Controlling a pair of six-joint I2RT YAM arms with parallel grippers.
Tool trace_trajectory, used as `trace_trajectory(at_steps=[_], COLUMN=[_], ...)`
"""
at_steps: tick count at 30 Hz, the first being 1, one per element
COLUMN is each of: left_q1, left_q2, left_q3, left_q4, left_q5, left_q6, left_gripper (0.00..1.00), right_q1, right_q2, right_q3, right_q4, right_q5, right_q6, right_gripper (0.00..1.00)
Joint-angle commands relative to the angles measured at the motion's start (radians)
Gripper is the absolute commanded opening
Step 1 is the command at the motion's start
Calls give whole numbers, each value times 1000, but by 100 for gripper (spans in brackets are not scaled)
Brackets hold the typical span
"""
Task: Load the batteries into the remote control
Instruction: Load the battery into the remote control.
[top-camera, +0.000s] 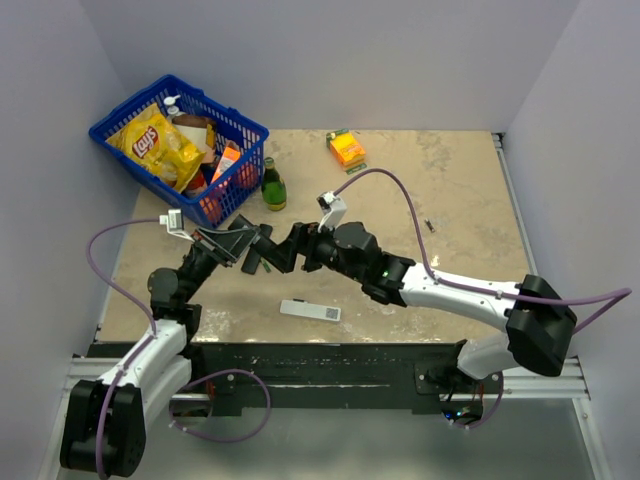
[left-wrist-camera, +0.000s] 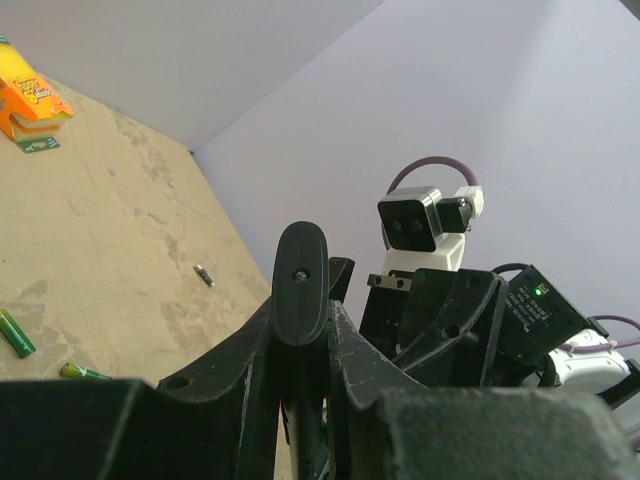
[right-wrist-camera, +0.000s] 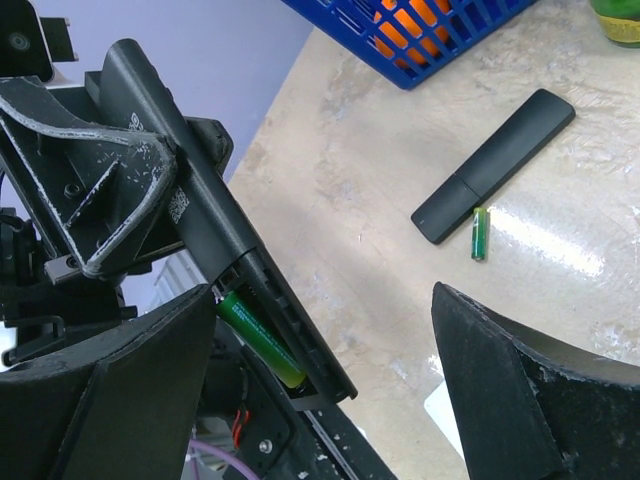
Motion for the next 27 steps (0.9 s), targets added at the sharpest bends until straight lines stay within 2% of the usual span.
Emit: trace_trajectory(at_steps=[1, 19, 27], left_q1=[0, 0, 0], left_q2=[-27, -7, 14], left_q3=[27, 50, 41], left_q4=[73, 99, 103], left_q5=[-23, -14, 3], left_q6=[-2, -11, -8], left_gripper=[0, 0, 0], right_q1=[-3, -3, -4], right_q2=[-37, 9, -11], right_q3=[-32, -29, 21], right_q4=[11, 86, 35], right_q5=[54, -64, -76], right_q6=[14, -26, -103], right_gripper=[88, 88, 92])
